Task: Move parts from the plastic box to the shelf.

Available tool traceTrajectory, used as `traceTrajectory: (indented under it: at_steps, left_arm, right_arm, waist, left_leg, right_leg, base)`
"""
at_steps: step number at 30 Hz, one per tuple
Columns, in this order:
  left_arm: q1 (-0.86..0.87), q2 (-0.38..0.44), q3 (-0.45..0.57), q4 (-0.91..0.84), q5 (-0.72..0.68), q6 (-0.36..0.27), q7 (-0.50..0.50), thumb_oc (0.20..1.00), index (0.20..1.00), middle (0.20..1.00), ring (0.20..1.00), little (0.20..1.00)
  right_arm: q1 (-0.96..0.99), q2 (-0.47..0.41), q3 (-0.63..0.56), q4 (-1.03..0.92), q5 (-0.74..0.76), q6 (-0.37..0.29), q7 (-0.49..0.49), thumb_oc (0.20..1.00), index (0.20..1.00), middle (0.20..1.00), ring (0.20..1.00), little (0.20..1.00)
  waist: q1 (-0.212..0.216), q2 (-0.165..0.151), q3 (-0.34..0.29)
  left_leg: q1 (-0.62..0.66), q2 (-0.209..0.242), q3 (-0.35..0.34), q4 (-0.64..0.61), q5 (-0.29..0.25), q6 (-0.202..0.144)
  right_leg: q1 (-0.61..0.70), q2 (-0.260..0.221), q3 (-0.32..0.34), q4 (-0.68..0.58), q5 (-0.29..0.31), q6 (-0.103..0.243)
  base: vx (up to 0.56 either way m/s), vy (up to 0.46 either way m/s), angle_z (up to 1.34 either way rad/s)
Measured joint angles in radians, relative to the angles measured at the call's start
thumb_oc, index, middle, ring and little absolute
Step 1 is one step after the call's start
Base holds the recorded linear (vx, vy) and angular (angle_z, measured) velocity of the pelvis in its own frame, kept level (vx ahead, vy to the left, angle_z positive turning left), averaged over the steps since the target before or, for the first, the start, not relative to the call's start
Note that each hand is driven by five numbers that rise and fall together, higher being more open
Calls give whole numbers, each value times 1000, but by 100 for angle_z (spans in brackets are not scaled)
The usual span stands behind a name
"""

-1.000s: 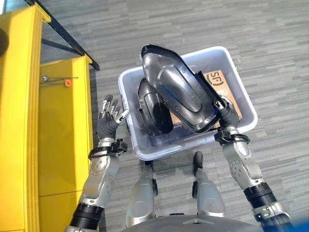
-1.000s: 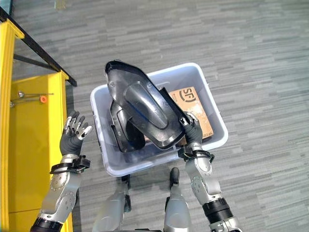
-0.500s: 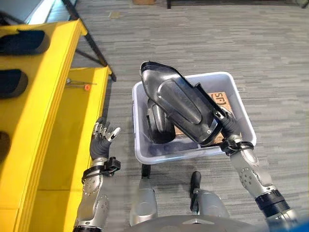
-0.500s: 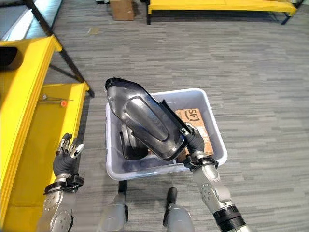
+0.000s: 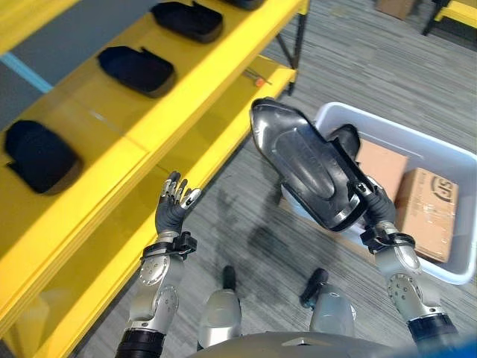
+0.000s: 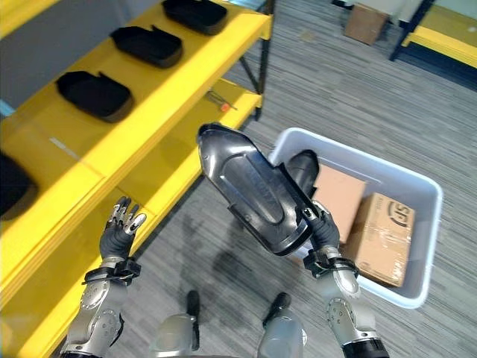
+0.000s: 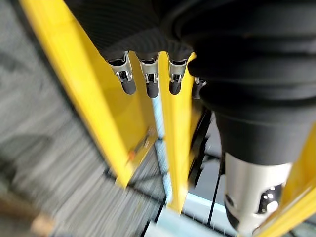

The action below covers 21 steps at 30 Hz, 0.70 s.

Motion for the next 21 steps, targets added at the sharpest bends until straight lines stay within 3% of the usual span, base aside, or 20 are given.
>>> traceTrajectory:
  at_steps: [1,2,4,6,7,8,9,10,11,12,13,14,15,16,18,21]
  left_arm:
    - [10,3,4,15,2,4,-13,1000,1000,1000,1000,1000]
    - [12,-1,0,18,3,5,-15,1000,1000,1000,1000,1000]
    - [49,26,5,-3,8,0,-17,1000,1000,1000,1000,1000]
    - [31,68,13,-2,33,0,-19,1000,1000,1000,1000,1000]
    - [21,78,12,-2,34,-1,-19,1000,1000,1000,1000,1000]
    - [11,83,11,-1,36,0,-19,1000,1000,1000,1000,1000]
    - [0,79,4,1,44,0,-21,1000,1000,1000,1000,1000]
    - [-9,71,5,1,45,-1,-21,1000,1000,1000,1000,1000]
    - [-13,66,-1,1,47,0,-27,1000,1000,1000,1000,1000]
    - [-15,55,-3,1,66,0,-38,1000,1000,1000,1000,1000]
    - [-17,54,-9,1,73,0,-39,1000,1000,1000,1000,1000]
    - [-21,54,-15,1,75,0,-40,1000,1000,1000,1000,1000]
    - [-22,53,-28,3,78,1,-41,1000,1000,1000,1000,1000]
    - [-40,37,-43,6,79,3,-42,1000,1000,1000,1000,1000]
    - [-48,14,-57,2,80,3,-44,1000,1000,1000,1000,1000]
    - [-44,-11,-55,-5,80,2,-43,1000,1000,1000,1000,1000]
  right_arm:
    - [30,41,-28,-10,0,3,12,200,200,200,200,200]
    - [71,60,-59,-16,0,2,10,200,200,200,200,200]
    - [88,66,-42,-15,1,4,12,200,200,200,200,200]
    - [85,68,-32,-24,1,5,21,200,200,200,200,200]
    - [86,65,-29,-22,1,7,23,200,200,200,200,200]
    - [70,67,-24,-18,0,9,23,200,200,200,200,200]
    - [76,70,-13,-18,1,11,23,200,200,200,200,200]
    - [80,73,-1,-18,3,12,31,200,200,200,200,200]
    - [94,74,10,-18,6,12,40,200,200,200,200,200]
    - [106,73,14,-18,11,12,43,200,200,200,200,200]
    - [113,71,12,-18,14,12,43,200,200,200,200,200]
    - [113,68,9,-17,21,11,42,200,200,200,200,200]
    - [114,67,-2,-16,24,6,42,200,200,200,200,200]
    - [114,64,-14,-3,34,3,41,200,200,200,200,200]
    - [104,45,-12,14,42,3,38,200,200,200,200,200]
    - [100,21,-1,17,42,5,39,200,200,200,200,200]
  waist:
    - [7,-4,-3]
    - [-13,-21,-15]
    - [-9,-31,-45]
    - [-40,-49,-63]
    - [-49,-48,-64]
    - [-64,-39,-58]
    - [-88,-31,-57]
    - [-103,-22,-54]
    - [-111,-27,-56]
    - [-127,-53,-72]
    - [-133,-63,-79]
    - [-146,-80,-86]
    - [-157,-92,-86]
    - [-169,-96,-87]
    - [-170,-64,-70]
    - [-166,-45,-68]
  left_leg:
    - [-18,-34,-20,28,-17,28]
    - [-31,-69,-32,42,-23,58]
    - [-56,-106,-39,42,-17,75]
    - [-96,-131,-61,34,-4,99]
    - [-101,-143,-82,20,20,122]
    - [-93,-137,-102,-1,41,139]
    - [-73,-122,-135,-35,62,141]
    - [-45,-98,-152,-75,82,145]
    - [-7,-81,-152,-118,99,138]
    - [15,-83,-150,-145,105,133]
    - [17,-90,-156,-154,104,132]
    - [10,-103,-165,-157,105,126]
    - [10,-123,-197,-161,101,121]
    - [14,-127,-216,-163,107,108]
    - [17,-113,-236,-169,102,91]
    - [47,-95,-254,-181,92,76]
  right_leg:
    - [49,-28,-52,-38,22,21]
    - [80,-61,-82,-61,37,45]
    - [59,-66,-2,-71,37,44]
    - [13,-55,152,-45,53,17]
    - [-27,-36,269,-9,80,-7]
    - [-74,3,428,58,83,-4]
    - [-91,87,555,107,6,31]
    - [-94,193,617,122,-61,26]
    - [-108,292,619,116,-95,8]
    - [-145,386,590,90,-100,-6]
    - [-158,414,560,36,-85,-18]
    - [-160,432,544,-41,-52,-27]
    - [-154,431,548,-102,20,-41]
    - [-124,431,548,-140,63,-77]
    - [-83,440,522,-200,77,-92]
    - [-20,456,497,-267,94,-117]
  base:
    - [26,251,93]
    - [-6,156,89]
    - [51,198,50]
    - [111,263,67]
    - [129,253,52]
    - [126,208,40]
    - [112,143,46]
    - [90,89,42]
    - [78,33,29]
    - [60,4,17]
    - [56,-9,26]
    - [33,-1,37]
    - [41,-1,59]
    - [49,-5,62]
    - [66,-38,40]
    - [70,-45,17]
